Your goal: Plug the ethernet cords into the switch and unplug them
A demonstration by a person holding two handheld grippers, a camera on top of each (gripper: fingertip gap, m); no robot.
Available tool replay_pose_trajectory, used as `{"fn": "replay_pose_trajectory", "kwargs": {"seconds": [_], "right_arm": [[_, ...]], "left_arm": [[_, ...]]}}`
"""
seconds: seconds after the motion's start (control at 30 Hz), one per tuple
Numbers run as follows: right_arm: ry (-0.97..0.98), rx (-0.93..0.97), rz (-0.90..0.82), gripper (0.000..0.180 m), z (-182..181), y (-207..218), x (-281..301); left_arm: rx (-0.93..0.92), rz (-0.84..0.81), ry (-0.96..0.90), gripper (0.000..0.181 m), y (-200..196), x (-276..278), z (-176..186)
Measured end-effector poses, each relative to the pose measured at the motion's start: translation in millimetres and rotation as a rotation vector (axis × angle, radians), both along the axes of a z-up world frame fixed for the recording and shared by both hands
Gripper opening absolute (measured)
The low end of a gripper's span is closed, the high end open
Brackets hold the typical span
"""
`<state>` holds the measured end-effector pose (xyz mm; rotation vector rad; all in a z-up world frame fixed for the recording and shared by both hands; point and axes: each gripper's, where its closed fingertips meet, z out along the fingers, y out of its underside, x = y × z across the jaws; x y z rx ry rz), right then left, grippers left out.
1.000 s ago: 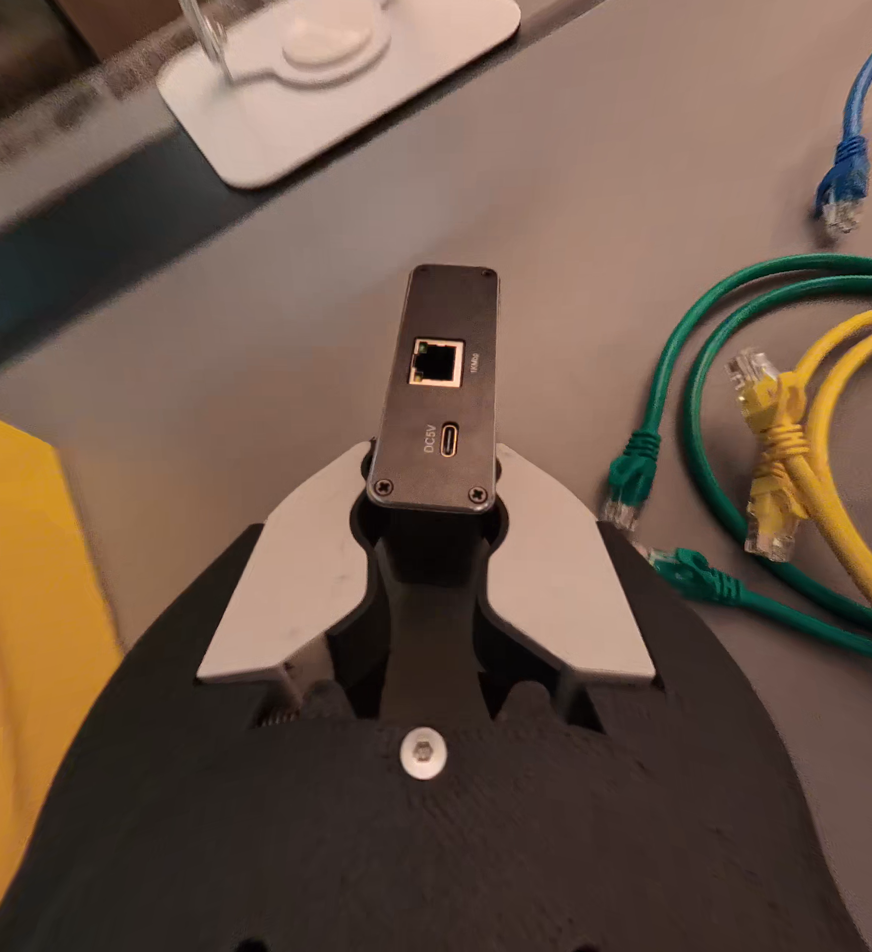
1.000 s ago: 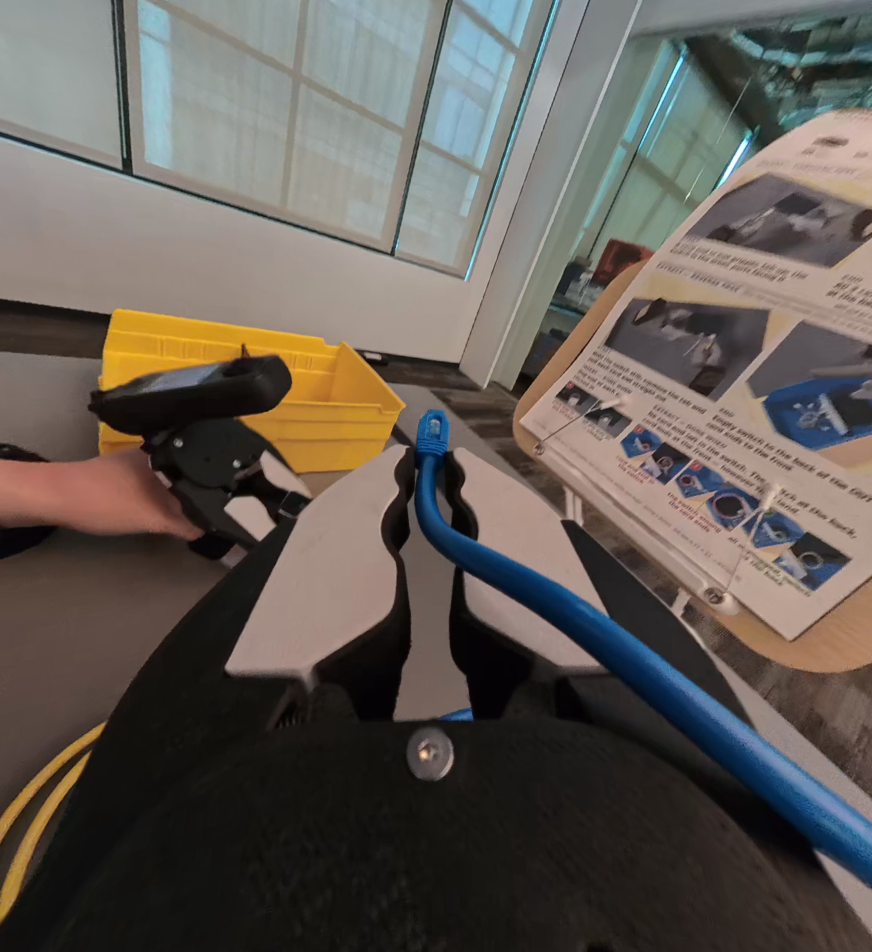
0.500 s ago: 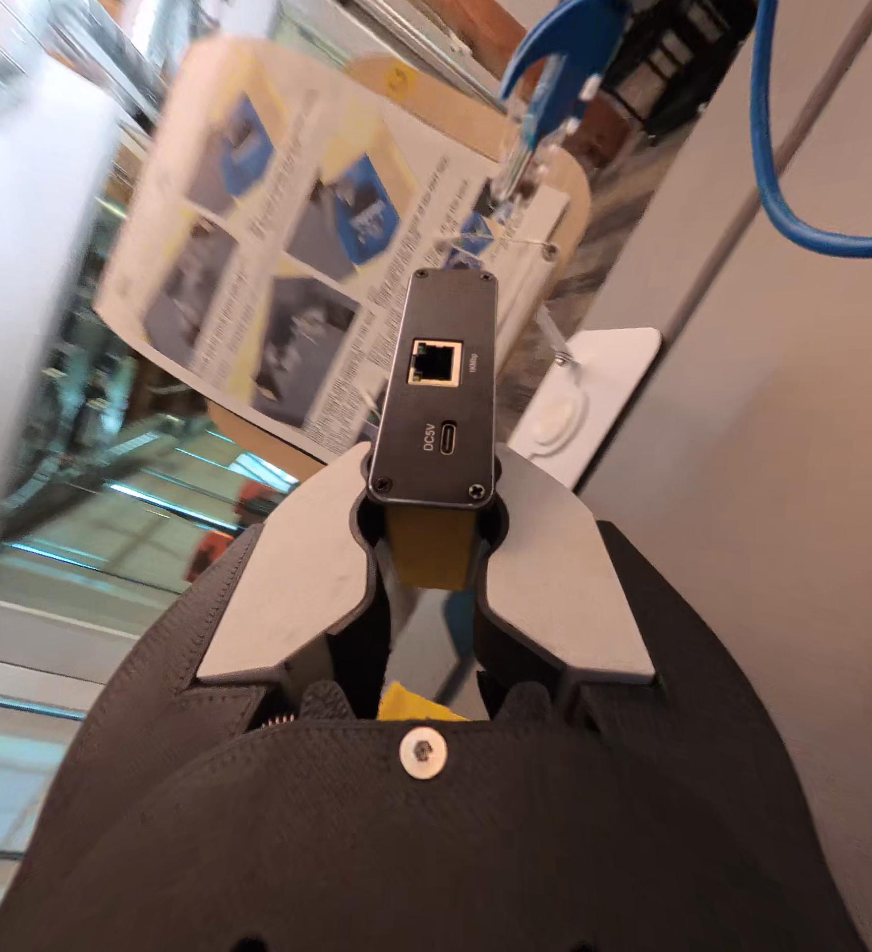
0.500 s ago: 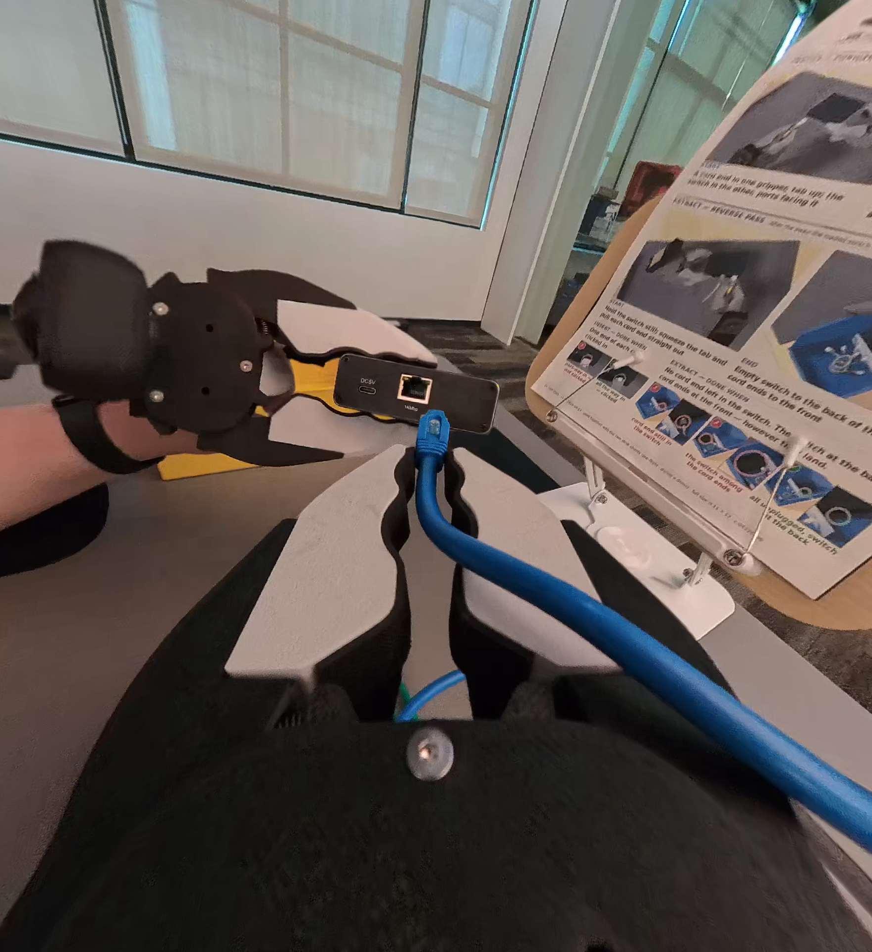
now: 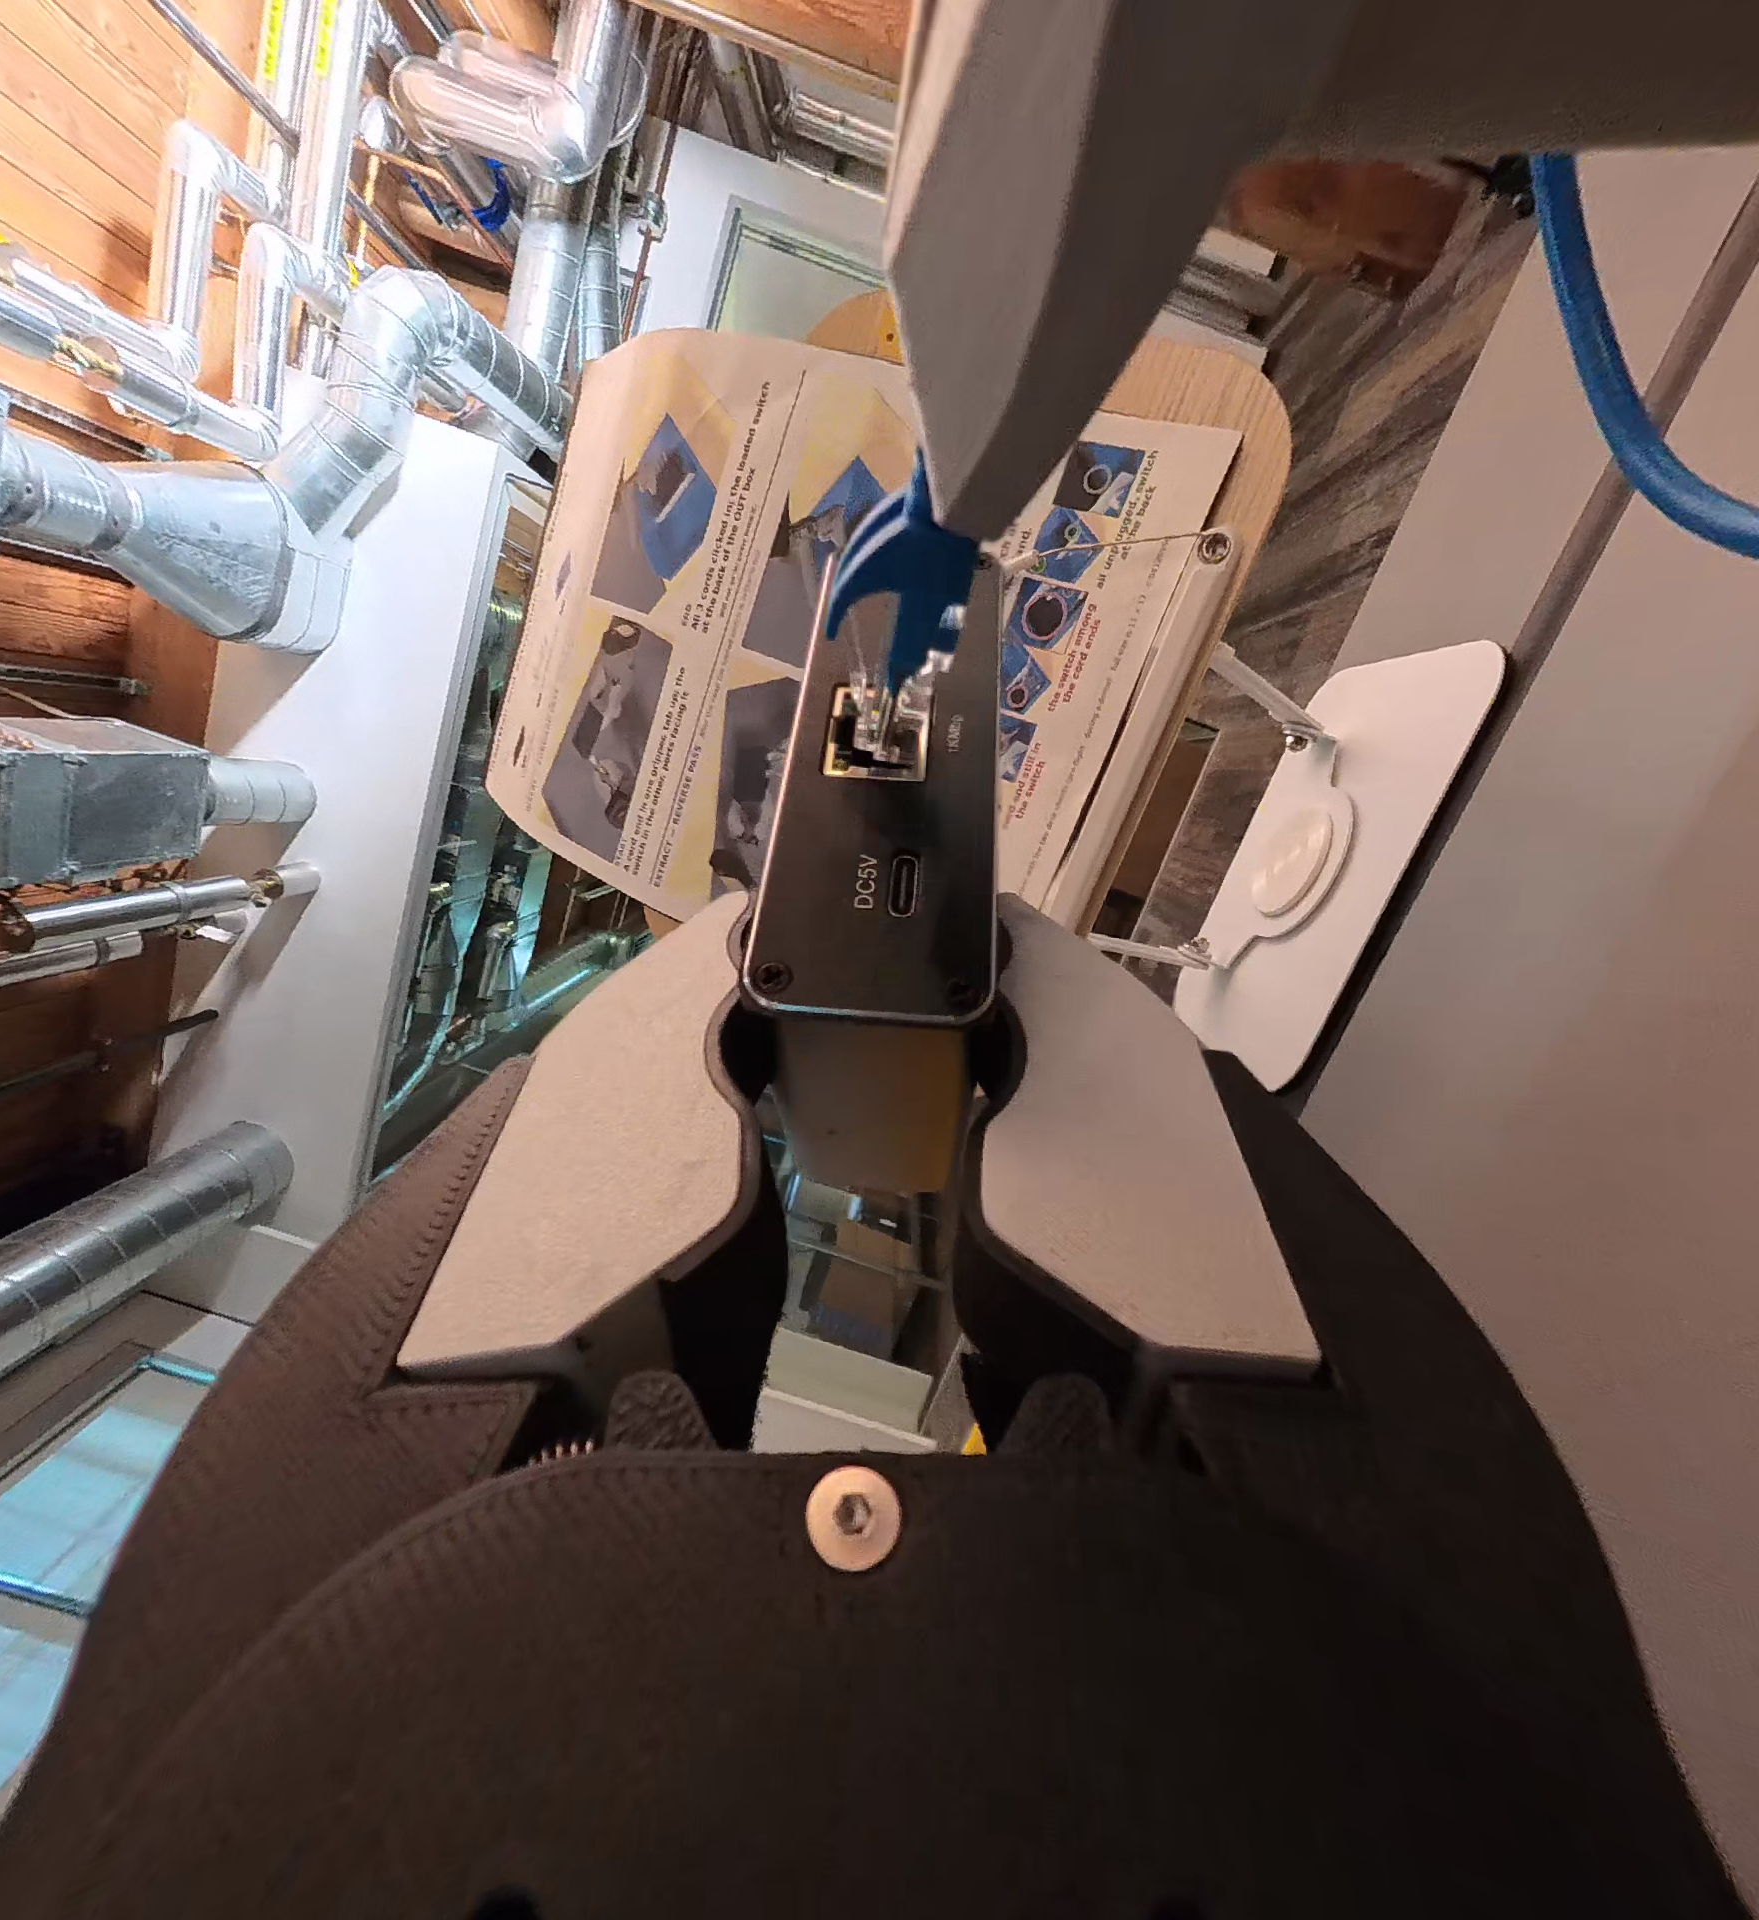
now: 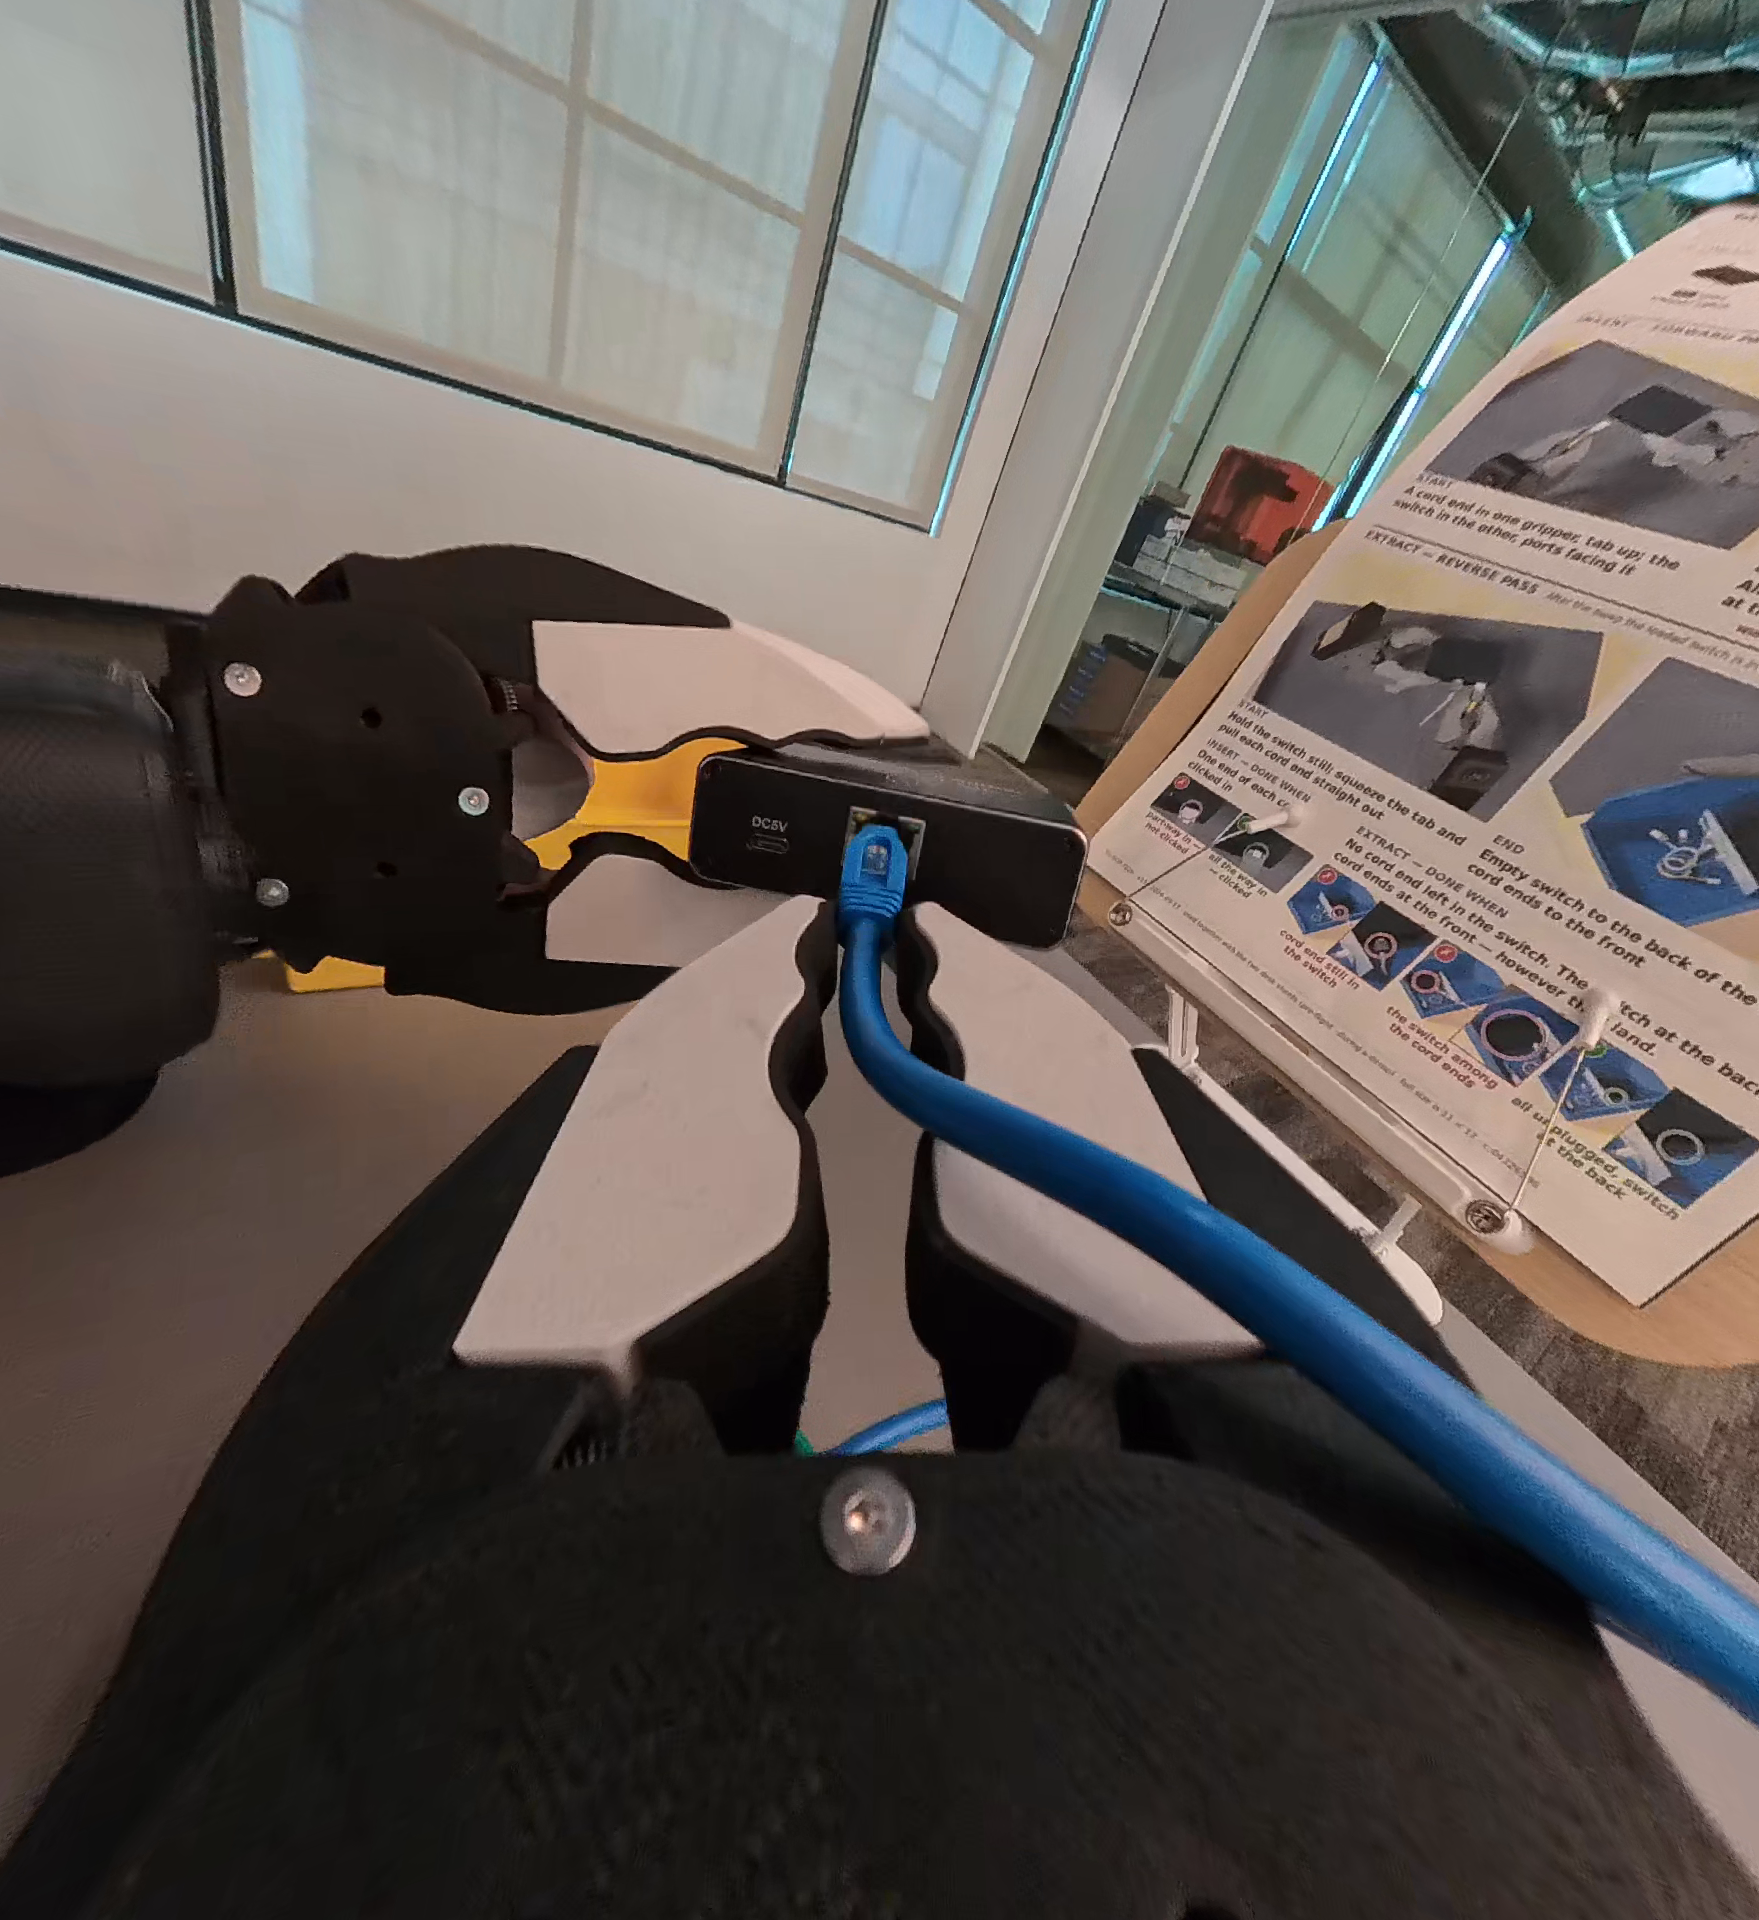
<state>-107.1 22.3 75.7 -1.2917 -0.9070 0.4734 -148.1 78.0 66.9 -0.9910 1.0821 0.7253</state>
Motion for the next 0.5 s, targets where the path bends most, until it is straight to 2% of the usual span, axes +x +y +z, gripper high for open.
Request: {"fn": "replay_pose_trajectory", "kwargs": {"seconds": [0.5], "right_arm": [[0.053,0.012,0.006,0.012,3,-5,-3]], "left_arm": [[0.121,0.028,0.118,0.036,-17,4,11]]}}
